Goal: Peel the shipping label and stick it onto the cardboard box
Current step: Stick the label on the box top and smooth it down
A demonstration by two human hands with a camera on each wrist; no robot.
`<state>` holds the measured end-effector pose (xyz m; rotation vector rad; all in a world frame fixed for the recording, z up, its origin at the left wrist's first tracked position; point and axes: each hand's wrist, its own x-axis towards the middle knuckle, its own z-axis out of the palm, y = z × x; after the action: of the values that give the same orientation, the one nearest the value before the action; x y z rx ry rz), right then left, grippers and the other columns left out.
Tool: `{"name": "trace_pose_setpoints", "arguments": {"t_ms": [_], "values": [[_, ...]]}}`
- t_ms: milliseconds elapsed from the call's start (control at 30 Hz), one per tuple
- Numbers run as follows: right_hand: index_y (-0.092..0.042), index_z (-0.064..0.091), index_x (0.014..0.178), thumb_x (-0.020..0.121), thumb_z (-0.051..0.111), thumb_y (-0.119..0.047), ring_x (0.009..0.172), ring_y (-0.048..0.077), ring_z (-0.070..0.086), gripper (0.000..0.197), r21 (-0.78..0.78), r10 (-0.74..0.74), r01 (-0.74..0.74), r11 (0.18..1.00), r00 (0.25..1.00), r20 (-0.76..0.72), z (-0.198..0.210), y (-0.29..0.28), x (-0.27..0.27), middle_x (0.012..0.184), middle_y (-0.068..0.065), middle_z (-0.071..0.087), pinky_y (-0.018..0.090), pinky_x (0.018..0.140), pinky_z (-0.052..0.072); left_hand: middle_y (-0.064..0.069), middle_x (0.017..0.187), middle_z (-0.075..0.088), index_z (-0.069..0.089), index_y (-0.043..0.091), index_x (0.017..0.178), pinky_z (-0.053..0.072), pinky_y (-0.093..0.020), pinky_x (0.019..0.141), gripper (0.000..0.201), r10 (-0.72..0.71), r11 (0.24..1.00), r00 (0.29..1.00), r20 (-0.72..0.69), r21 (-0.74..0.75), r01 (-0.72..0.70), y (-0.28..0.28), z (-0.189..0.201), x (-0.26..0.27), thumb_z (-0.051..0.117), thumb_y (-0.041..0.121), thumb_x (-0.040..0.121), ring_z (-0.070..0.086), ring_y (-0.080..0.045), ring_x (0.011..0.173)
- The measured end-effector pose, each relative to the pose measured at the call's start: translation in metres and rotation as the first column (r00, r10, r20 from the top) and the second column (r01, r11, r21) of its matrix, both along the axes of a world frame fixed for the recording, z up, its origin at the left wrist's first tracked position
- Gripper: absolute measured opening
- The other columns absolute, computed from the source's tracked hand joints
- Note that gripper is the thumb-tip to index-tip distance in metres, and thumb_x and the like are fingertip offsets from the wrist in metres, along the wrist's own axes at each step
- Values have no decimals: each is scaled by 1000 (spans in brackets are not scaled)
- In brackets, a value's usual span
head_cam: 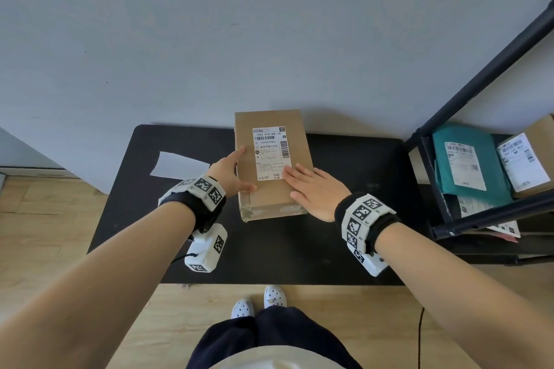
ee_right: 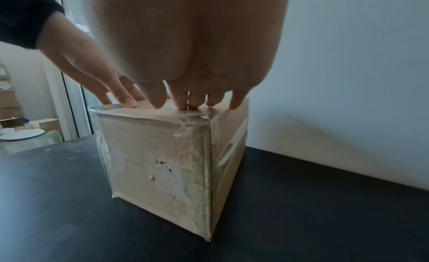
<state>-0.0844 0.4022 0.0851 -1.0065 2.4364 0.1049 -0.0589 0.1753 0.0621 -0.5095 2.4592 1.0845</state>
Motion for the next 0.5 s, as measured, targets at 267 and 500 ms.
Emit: {"name": "trace_pose_setpoints", "arguments": {"t_ms": [267, 500], "values": [[-24, -3, 151, 101, 14, -40, 148, 12, -6, 56, 15, -79, 78, 997, 996, 31, 1, -13, -50, 161, -8, -7, 40, 121, 2, -4, 149, 42, 13, 32, 150, 34, -40, 114, 105, -6, 1000, 1000, 14, 9, 6, 0, -1, -1, 80, 23, 70, 42, -23, 137], [-20, -6, 151, 100, 15, -42, 148, 10, -9, 59, 26, -27, 25, 999, 998, 58, 0, -32, -53, 161, -5, -10, 39, 122, -2, -5, 150, 41, 12, 32, 151, 35, -37, 111, 104, -13, 1000, 1000, 23, 20, 12, 0, 2, 0, 79, 21, 73, 44, -24, 135]]}}
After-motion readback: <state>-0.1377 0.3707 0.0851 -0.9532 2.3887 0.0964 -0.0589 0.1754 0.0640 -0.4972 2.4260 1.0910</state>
